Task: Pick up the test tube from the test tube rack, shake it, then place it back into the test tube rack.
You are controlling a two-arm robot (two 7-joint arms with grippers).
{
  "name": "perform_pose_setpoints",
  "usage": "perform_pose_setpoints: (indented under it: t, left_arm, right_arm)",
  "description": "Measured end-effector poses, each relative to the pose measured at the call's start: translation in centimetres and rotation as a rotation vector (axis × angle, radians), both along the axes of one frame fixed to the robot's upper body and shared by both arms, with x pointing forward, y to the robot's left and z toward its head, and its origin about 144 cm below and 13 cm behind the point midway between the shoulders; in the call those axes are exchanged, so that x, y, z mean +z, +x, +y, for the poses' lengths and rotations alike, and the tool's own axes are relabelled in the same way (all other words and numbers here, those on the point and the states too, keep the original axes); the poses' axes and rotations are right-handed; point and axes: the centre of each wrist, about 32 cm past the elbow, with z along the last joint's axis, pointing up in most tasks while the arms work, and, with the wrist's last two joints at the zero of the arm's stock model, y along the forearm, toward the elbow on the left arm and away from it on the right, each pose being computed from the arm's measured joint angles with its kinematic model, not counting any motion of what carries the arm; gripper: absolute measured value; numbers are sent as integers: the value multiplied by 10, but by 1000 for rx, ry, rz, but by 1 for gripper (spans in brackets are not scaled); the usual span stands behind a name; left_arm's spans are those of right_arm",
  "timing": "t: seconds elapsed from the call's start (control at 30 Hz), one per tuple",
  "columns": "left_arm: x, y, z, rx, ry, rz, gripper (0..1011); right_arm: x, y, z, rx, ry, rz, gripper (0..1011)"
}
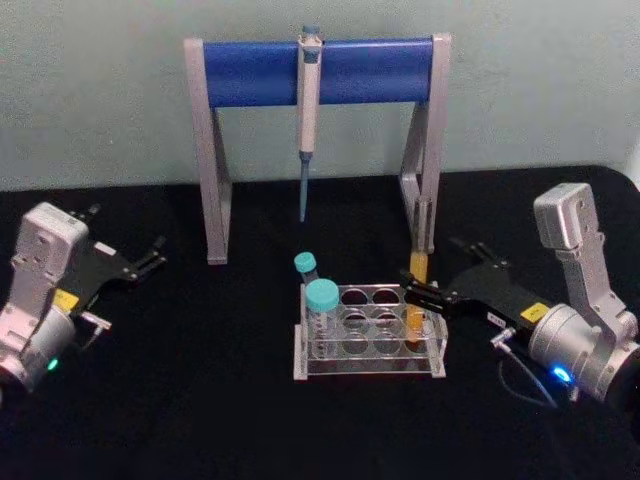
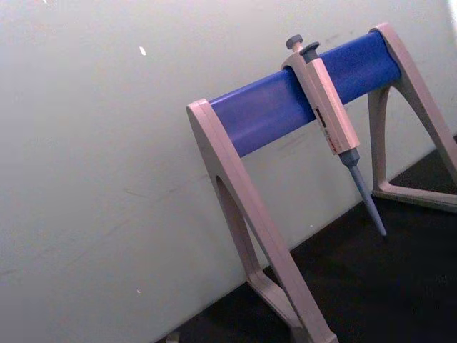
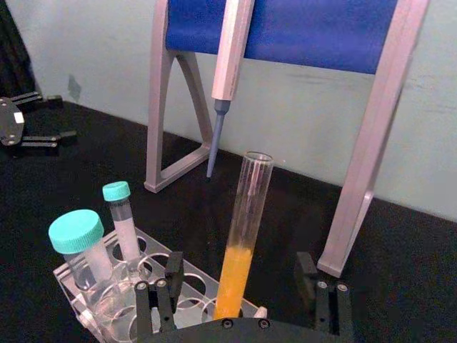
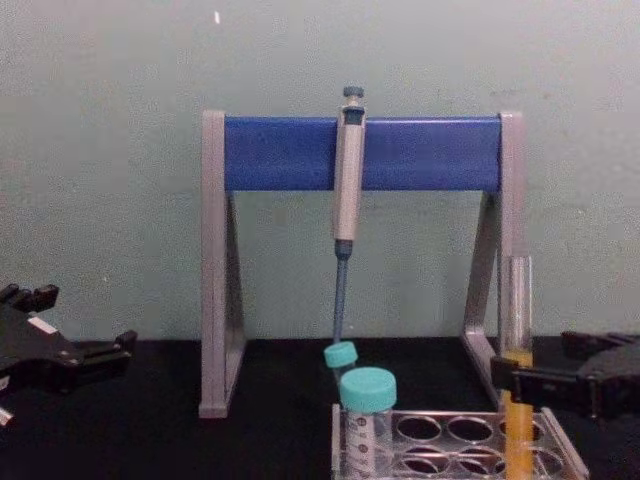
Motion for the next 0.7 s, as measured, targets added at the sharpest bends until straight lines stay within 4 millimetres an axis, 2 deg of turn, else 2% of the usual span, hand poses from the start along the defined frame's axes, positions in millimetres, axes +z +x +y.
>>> perform_pose_setpoints:
  t: [0.7]
  left_arm:
    - [0, 0, 0, 0, 0, 0, 1001]
  right_arm:
    - [-3, 17, 9, 3, 5, 22, 1000]
